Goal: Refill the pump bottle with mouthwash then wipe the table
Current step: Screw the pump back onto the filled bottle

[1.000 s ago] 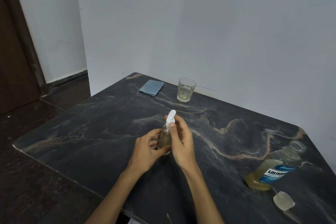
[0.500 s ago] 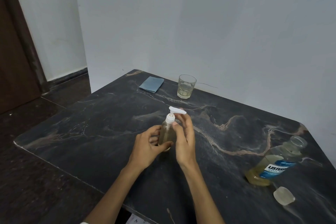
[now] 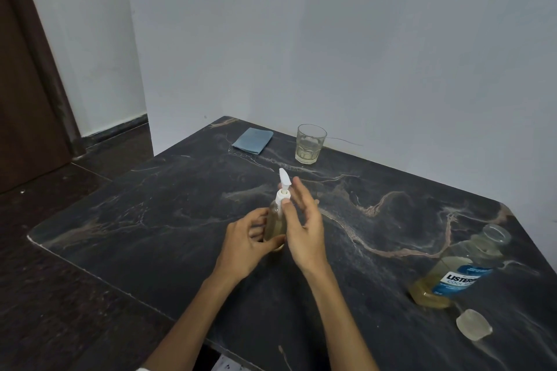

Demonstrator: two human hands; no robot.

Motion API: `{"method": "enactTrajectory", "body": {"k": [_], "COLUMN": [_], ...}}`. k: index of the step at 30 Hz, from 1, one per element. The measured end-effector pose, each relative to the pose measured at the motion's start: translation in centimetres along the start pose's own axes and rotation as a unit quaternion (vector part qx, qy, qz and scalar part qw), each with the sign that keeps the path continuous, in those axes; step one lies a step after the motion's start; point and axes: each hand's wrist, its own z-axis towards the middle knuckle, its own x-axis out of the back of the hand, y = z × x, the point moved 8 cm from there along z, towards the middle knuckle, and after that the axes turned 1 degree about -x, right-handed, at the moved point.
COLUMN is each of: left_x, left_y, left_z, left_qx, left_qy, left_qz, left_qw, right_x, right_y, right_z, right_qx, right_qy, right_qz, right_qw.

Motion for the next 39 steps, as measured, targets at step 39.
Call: {"method": "enactTrajectory", "body": {"k": [39], "left_x": [-4.2], "left_y": [3.1], "left_z": [-0.8], "left_qx": [0.04], "left_qy": [-0.028], "left_qz": [-0.024], "left_qw": [0.999], "right_x": [2.6], "right_y": [-2.5], "right_z": [0.0], "right_qx": [-0.046], "right_qy": [-0.005], "right_qz": [-0.015], "right_qw": [0.999]}}
